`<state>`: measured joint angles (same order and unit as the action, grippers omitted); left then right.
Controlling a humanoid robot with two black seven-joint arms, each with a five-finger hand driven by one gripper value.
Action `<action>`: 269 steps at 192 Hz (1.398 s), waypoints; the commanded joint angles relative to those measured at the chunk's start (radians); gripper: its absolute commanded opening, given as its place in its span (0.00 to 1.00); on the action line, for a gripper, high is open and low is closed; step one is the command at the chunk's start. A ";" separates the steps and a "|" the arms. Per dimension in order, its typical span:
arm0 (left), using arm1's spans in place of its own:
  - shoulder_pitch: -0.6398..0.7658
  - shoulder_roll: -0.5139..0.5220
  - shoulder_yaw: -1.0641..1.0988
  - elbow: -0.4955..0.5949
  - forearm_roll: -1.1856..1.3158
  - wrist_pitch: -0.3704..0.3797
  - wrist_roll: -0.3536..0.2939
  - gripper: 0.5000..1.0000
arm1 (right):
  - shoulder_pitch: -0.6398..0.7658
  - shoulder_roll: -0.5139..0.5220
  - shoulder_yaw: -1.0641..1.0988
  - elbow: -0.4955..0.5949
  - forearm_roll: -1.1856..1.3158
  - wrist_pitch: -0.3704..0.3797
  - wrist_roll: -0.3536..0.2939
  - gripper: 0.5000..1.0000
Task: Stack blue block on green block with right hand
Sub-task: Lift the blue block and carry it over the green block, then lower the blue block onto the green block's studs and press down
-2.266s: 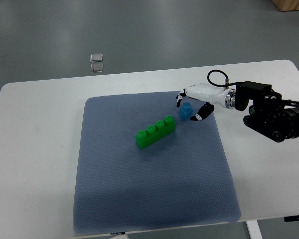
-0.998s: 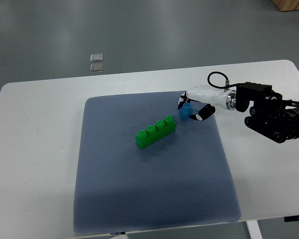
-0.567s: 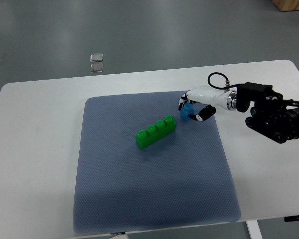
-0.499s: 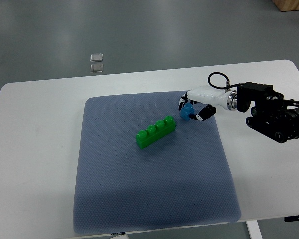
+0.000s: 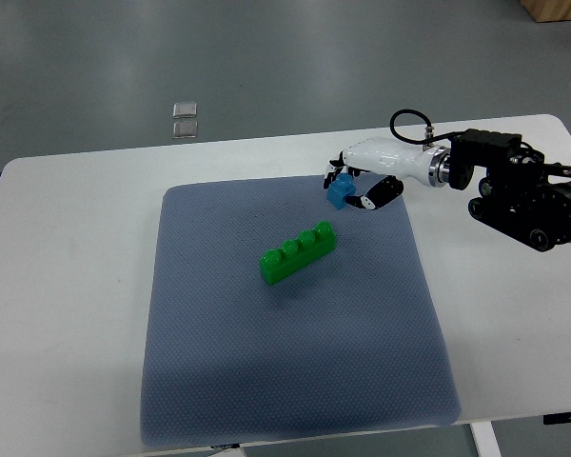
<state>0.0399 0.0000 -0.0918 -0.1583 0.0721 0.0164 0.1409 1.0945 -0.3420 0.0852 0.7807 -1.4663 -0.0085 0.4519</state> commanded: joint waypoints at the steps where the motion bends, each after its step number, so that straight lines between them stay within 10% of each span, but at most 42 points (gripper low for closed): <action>1: 0.000 0.000 0.000 -0.001 0.000 -0.001 0.000 1.00 | 0.015 -0.009 0.002 0.061 0.001 0.001 -0.001 0.11; 61: 0.000 0.000 0.000 0.000 0.000 0.000 0.000 1.00 | 0.031 -0.048 -0.008 0.264 0.000 0.001 -0.002 0.11; 269: 0.000 0.000 0.000 0.000 0.000 0.000 0.000 1.00 | -0.001 -0.002 -0.073 0.184 -0.052 -0.011 -0.013 0.10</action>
<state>0.0399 0.0000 -0.0916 -0.1584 0.0721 0.0169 0.1410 1.0974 -0.3510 0.0122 0.9702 -1.5189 -0.0201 0.4390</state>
